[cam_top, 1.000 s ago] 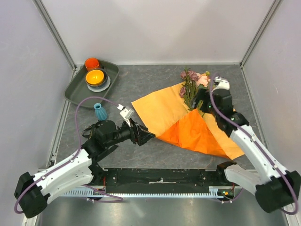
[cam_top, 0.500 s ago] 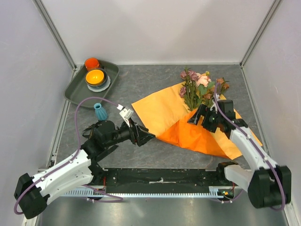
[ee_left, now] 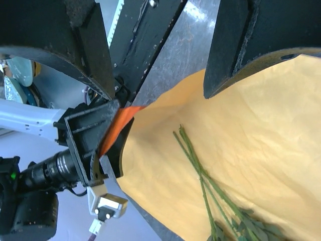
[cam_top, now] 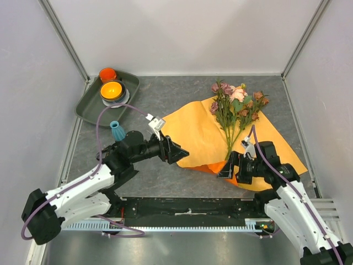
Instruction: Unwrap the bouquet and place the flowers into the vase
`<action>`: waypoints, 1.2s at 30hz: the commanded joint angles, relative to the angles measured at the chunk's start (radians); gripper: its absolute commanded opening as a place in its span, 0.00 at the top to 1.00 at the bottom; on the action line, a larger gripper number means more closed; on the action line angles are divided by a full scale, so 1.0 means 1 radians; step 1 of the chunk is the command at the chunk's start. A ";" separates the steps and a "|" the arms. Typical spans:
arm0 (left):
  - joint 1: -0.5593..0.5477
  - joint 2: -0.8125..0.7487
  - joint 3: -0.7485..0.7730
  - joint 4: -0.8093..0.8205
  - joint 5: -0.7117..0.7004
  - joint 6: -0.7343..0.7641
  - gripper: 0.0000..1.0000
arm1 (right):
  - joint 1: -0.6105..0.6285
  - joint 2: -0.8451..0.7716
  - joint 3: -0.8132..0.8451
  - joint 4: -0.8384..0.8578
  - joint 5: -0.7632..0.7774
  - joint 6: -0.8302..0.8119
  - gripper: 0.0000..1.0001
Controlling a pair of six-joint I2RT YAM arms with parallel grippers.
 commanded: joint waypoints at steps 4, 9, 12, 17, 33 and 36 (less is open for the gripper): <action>-0.009 0.239 0.168 0.044 0.171 -0.032 0.24 | 0.064 -0.023 0.141 -0.156 -0.053 -0.140 0.02; -0.069 0.467 0.234 0.078 0.225 -0.055 0.32 | 0.108 -0.074 0.195 -0.192 -0.094 -0.181 0.02; -0.107 0.551 0.260 0.107 0.211 -0.069 0.37 | 0.122 -0.092 0.219 -0.219 -0.101 -0.191 0.02; -0.162 0.593 0.244 0.153 0.198 -0.088 0.45 | 0.136 -0.106 0.272 -0.164 -0.060 -0.163 0.02; -0.282 0.419 -0.025 0.205 0.011 -0.163 0.50 | 0.093 0.497 0.392 0.359 0.983 0.139 0.25; -0.280 0.362 0.013 0.107 -0.034 -0.100 0.39 | -0.037 0.586 0.364 0.472 0.892 0.150 0.37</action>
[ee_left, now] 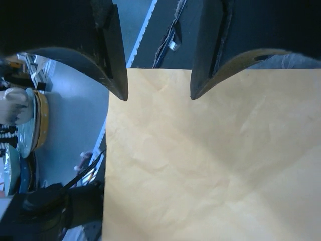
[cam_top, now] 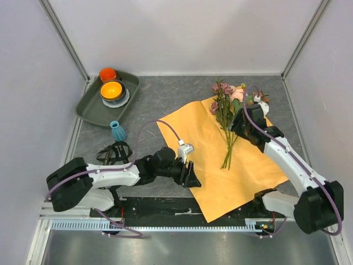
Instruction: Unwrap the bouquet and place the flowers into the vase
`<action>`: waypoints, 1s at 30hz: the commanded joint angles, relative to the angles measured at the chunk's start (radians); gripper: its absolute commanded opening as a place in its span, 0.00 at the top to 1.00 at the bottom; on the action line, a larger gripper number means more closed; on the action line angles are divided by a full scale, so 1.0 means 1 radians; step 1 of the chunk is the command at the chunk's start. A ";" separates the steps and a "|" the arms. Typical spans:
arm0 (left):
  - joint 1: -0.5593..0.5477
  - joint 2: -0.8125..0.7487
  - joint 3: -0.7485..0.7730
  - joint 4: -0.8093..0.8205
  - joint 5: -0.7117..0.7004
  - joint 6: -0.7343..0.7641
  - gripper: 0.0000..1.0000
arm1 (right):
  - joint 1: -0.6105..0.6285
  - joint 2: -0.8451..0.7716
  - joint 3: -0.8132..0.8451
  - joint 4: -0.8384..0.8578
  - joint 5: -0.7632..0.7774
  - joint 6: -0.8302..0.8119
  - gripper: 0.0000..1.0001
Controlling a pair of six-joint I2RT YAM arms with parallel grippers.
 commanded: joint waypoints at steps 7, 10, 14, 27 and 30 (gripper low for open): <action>0.002 -0.249 0.165 -0.246 -0.139 0.169 0.30 | -0.201 0.319 -0.015 0.431 0.147 0.063 0.39; 0.002 -0.321 0.142 -0.250 -0.153 0.163 0.29 | -0.204 0.405 -0.019 0.499 0.137 0.144 0.39; 0.000 -0.390 0.118 -0.276 -0.174 0.123 0.29 | -0.205 0.455 -0.033 0.513 0.180 0.175 0.47; 0.000 -0.491 0.107 -0.362 -0.205 0.091 0.30 | -0.205 0.404 -0.154 0.568 0.193 0.175 0.52; 0.000 -0.507 0.111 -0.382 -0.214 0.088 0.30 | -0.204 0.449 -0.136 0.573 0.180 0.166 0.55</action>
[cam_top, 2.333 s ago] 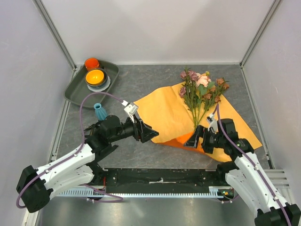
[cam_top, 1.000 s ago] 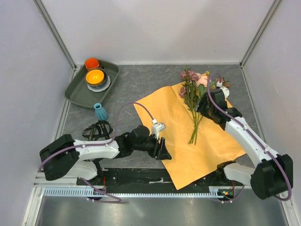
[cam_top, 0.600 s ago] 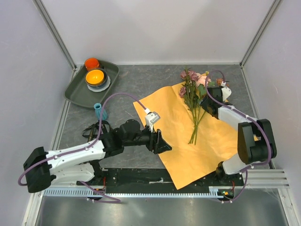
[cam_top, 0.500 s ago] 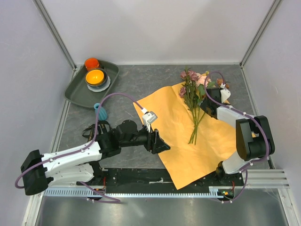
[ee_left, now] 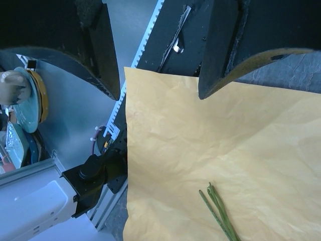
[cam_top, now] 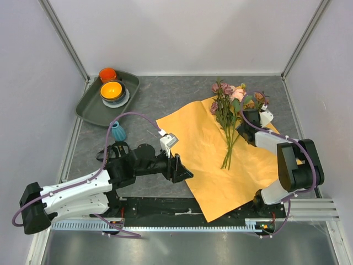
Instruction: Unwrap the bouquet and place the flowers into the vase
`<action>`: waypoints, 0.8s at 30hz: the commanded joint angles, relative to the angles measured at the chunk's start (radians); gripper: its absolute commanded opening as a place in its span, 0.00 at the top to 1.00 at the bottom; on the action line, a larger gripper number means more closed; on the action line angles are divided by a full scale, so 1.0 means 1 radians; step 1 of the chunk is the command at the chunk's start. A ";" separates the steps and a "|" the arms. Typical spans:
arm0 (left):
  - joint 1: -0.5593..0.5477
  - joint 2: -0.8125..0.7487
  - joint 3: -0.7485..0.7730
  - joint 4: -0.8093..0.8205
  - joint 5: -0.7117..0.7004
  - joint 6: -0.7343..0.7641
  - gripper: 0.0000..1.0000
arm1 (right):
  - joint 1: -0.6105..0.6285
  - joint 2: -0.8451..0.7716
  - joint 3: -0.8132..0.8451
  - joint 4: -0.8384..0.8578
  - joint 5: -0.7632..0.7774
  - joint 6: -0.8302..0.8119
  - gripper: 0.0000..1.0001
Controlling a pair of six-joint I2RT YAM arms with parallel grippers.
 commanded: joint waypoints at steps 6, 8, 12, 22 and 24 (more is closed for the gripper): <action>0.002 -0.087 0.026 -0.065 -0.058 -0.026 0.30 | -0.002 -0.035 -0.019 0.133 0.013 -0.038 0.64; 0.002 -0.099 0.034 -0.076 -0.063 -0.026 0.30 | -0.003 -0.053 -0.014 0.146 0.031 -0.064 0.77; 0.000 -0.104 0.065 -0.115 -0.067 -0.017 0.30 | -0.003 -0.056 0.015 0.137 0.028 -0.103 0.96; 0.000 -0.120 0.051 -0.110 -0.057 -0.043 0.30 | -0.006 -0.070 -0.008 0.135 -0.001 -0.106 0.78; 0.002 -0.119 0.059 -0.110 -0.052 -0.042 0.30 | -0.008 -0.060 -0.007 0.140 -0.012 -0.098 0.76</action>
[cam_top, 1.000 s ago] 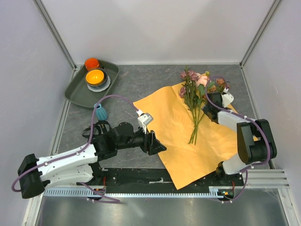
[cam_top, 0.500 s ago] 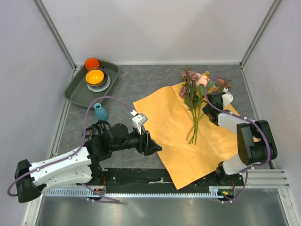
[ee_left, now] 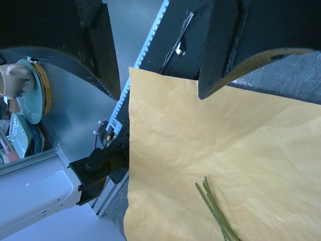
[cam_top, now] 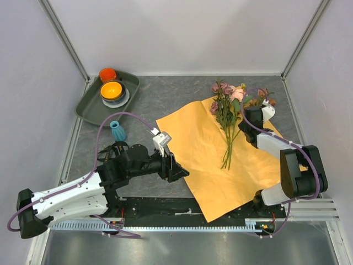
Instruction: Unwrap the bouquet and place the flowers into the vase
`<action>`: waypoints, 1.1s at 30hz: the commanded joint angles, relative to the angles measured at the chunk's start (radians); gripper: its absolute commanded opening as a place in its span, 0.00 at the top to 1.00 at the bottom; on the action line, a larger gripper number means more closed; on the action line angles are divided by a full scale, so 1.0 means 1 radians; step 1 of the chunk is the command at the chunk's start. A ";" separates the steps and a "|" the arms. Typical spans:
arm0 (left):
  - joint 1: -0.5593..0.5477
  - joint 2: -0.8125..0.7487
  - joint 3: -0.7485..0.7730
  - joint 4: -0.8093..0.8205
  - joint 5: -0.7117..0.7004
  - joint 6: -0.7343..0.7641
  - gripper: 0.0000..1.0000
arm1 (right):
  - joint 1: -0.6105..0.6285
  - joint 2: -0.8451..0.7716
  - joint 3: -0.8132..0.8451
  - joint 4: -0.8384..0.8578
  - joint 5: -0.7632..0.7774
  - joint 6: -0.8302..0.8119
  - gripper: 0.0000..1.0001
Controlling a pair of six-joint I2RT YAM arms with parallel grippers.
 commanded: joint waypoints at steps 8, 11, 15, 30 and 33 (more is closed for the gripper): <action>0.000 -0.022 0.043 -0.016 -0.011 -0.023 0.30 | -0.006 -0.060 -0.045 0.141 -0.035 -0.083 1.00; 0.000 -0.014 0.062 -0.014 0.004 -0.023 0.29 | -0.007 -0.112 -0.049 0.093 0.038 -0.063 1.00; 0.002 0.007 0.072 -0.013 0.012 -0.021 0.29 | -0.007 -0.074 -0.021 0.006 0.014 -0.043 0.58; 0.000 -0.031 0.013 0.016 0.015 -0.064 0.29 | -0.012 0.069 0.013 0.039 -0.038 0.002 0.75; 0.002 -0.045 0.018 0.006 0.013 -0.064 0.30 | -0.012 -0.024 0.005 0.026 0.020 -0.012 1.00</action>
